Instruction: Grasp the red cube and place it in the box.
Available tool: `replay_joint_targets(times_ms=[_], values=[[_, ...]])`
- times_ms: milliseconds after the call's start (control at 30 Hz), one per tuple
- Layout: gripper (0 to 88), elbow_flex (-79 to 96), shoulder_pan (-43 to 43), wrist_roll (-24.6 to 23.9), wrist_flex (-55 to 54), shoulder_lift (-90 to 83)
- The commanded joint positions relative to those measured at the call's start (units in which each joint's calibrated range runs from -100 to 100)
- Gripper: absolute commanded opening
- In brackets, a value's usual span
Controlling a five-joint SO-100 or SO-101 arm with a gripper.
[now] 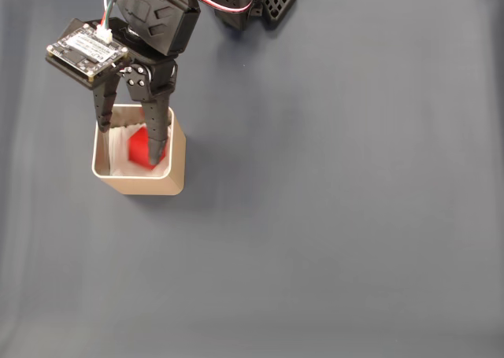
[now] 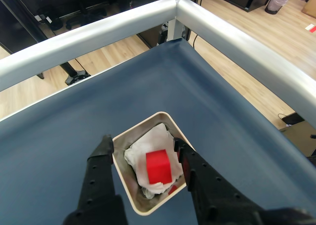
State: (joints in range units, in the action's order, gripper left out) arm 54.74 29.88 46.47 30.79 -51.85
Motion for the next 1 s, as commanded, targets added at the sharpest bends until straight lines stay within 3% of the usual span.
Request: replay_joint_targets(times_ms=[0, 233, 567, 767, 967], values=[[36.9, -0.8, 0.7, 0.0, -1.2, -0.6], [43.2, -0.6, 0.8, 0.6, -1.0, -0.4], [42.9, -0.5, 0.4, 0.5, -1.5, -0.2], [34.6, -0.5, -0.2, -0.2, -3.7, -0.5], [18.1, -0.5, -2.2, -0.9, -6.0, -1.6]])
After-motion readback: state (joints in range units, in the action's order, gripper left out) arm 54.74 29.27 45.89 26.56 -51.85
